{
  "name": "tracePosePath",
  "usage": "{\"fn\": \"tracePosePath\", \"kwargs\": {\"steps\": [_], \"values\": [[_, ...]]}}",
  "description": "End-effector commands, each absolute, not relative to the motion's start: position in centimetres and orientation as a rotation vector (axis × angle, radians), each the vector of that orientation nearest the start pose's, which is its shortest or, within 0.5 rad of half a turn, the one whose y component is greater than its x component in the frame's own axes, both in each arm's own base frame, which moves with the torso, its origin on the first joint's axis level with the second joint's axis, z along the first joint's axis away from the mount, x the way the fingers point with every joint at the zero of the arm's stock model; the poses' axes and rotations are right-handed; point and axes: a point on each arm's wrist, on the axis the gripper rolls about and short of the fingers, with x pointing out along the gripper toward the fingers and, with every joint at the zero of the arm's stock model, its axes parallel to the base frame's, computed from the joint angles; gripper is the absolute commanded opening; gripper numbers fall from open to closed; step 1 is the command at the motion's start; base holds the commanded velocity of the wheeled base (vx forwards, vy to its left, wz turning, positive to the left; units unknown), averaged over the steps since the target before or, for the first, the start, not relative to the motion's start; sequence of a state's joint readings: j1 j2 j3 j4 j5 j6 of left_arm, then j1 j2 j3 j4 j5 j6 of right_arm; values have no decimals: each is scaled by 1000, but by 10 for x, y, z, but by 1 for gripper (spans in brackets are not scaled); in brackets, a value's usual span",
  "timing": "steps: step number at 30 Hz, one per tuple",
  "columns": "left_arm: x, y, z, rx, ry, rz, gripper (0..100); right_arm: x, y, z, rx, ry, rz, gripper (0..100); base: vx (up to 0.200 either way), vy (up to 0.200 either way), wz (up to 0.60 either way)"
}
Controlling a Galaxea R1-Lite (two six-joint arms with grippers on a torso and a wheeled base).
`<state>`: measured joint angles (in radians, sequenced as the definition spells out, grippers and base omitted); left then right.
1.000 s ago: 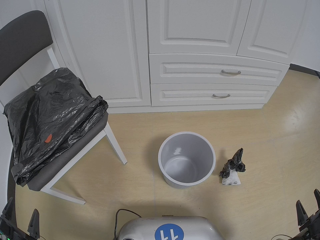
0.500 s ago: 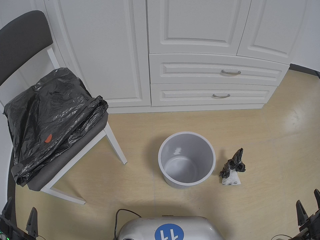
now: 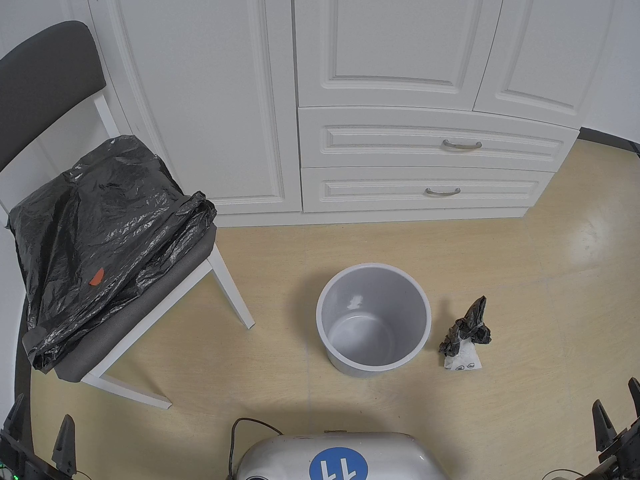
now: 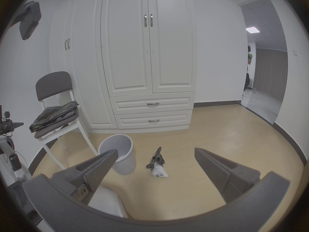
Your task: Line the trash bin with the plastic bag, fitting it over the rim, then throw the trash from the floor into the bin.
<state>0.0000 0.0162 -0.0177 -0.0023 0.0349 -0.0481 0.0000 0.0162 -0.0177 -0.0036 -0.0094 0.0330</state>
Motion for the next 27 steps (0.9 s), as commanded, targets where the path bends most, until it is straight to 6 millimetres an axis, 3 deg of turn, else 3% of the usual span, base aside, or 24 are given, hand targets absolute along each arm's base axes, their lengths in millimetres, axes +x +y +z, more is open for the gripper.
{"fn": "tracePosePath", "kwargs": {"steps": [1,9,27], "values": [[-23,1,76,-41,-4,35,100,-23,0,76,31,-3,-11,100,0,0,0],[-23,0,76,45,-3,-15,100,-23,0,76,-17,-2,2,100,0,0,0],[-23,0,76,49,-5,-15,100,-23,1,76,-41,-2,20,100,0,0,0]]}}
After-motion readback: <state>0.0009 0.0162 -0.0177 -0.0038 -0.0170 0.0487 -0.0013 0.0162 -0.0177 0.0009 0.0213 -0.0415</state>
